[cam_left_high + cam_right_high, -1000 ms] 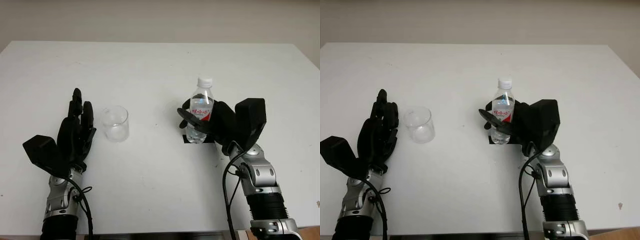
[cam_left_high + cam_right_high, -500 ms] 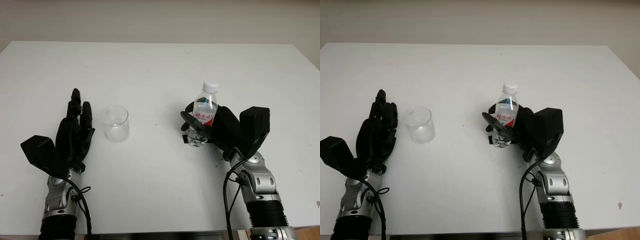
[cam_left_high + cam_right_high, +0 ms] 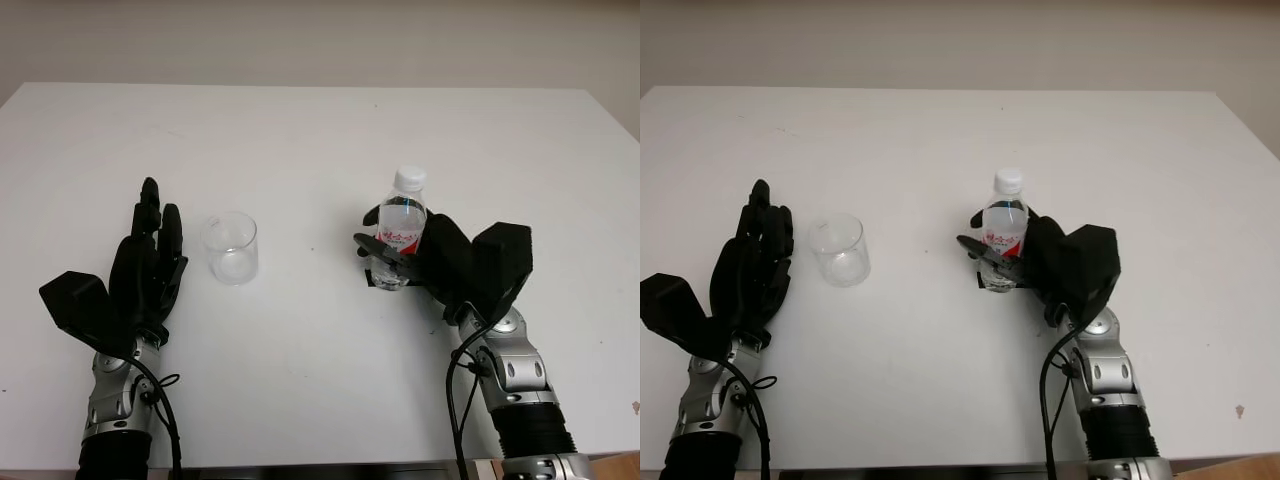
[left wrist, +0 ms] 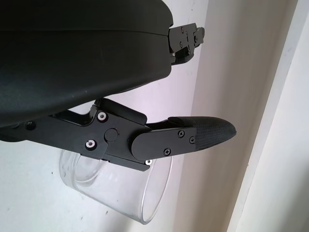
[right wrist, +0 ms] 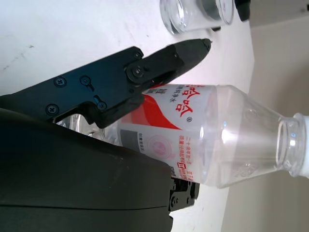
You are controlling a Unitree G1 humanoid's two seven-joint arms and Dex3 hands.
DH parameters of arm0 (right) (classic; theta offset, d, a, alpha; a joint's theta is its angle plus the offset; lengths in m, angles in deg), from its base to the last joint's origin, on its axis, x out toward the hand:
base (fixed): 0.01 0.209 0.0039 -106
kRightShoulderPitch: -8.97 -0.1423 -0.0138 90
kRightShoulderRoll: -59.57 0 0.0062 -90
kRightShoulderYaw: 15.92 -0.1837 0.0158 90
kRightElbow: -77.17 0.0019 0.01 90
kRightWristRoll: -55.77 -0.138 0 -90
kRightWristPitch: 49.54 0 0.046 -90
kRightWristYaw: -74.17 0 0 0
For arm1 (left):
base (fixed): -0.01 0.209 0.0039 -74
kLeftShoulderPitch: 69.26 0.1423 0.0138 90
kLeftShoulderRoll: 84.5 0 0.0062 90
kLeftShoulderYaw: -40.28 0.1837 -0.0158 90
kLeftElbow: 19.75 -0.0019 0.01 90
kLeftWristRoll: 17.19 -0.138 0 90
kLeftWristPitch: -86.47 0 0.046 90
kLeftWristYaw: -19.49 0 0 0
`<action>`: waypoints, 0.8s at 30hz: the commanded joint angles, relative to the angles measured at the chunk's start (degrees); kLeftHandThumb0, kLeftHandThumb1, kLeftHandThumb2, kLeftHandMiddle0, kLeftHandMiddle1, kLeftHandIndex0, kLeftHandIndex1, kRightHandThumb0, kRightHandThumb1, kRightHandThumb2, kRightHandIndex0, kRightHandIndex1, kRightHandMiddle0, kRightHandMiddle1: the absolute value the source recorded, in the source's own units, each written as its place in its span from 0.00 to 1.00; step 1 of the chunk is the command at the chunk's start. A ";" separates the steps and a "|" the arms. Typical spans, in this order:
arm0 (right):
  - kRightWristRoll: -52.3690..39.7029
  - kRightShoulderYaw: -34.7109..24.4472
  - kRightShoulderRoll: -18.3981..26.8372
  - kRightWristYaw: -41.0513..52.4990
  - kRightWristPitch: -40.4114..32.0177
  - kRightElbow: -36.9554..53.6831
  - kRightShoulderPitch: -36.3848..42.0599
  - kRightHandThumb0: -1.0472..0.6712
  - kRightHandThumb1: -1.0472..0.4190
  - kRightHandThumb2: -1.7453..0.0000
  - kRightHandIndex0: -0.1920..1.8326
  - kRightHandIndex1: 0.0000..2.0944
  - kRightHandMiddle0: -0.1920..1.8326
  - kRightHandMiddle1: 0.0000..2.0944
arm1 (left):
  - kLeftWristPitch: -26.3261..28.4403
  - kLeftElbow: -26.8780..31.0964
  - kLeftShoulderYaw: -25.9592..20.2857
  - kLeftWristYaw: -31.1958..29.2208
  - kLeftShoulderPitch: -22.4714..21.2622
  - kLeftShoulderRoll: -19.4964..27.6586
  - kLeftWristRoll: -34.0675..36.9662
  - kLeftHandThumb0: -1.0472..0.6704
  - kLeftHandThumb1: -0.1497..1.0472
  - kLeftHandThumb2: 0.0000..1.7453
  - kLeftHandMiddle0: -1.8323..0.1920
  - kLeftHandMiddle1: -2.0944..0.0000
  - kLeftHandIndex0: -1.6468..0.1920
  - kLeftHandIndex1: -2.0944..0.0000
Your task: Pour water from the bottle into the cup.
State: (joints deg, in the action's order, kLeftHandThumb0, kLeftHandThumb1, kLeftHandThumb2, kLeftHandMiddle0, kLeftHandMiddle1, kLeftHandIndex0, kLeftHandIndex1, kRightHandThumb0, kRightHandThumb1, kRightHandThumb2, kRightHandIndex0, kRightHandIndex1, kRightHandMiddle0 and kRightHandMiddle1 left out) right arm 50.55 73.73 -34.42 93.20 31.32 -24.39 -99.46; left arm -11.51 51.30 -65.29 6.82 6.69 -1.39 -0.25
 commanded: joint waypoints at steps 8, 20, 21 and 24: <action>-0.78 -0.66 0.65 1.13 0.08 0.72 0.41 0.20 0.08 0.97 0.00 0.31 0.00 0.41 | 0.26 0.51 -0.60 -0.83 0.59 0.79 0.70 0.21 1.00 0.28 0.99 0.98 0.98 0.98; -2.68 -2.93 1.18 1.26 0.85 3.45 3.72 0.16 0.11 0.97 0.00 0.01 0.00 0.04 | 0.99 0.80 -0.80 -0.53 0.46 0.87 0.58 0.20 1.00 0.28 0.99 0.97 0.98 0.97; -2.90 -3.33 1.45 1.68 1.74 3.31 4.16 0.14 0.11 0.97 0.00 0.01 0.00 0.02 | 1.09 0.89 -0.84 -0.44 0.48 0.85 0.57 0.20 1.00 0.28 0.99 0.97 0.98 0.97; -2.55 -3.85 2.24 2.57 5.10 2.71 5.16 0.10 0.11 0.97 0.00 0.00 0.00 0.00 | 1.01 0.83 -0.85 -0.61 0.50 0.96 0.48 0.20 1.00 0.27 0.99 0.97 0.98 0.97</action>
State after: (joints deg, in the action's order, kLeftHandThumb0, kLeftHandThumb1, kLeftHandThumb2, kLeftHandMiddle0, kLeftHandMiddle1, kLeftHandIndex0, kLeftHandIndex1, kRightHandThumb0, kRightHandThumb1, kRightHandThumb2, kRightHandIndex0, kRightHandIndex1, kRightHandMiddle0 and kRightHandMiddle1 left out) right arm 47.93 70.46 -33.27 95.38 34.50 -22.36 -94.84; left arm -10.59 51.55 -65.95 6.30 6.84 -0.94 0.19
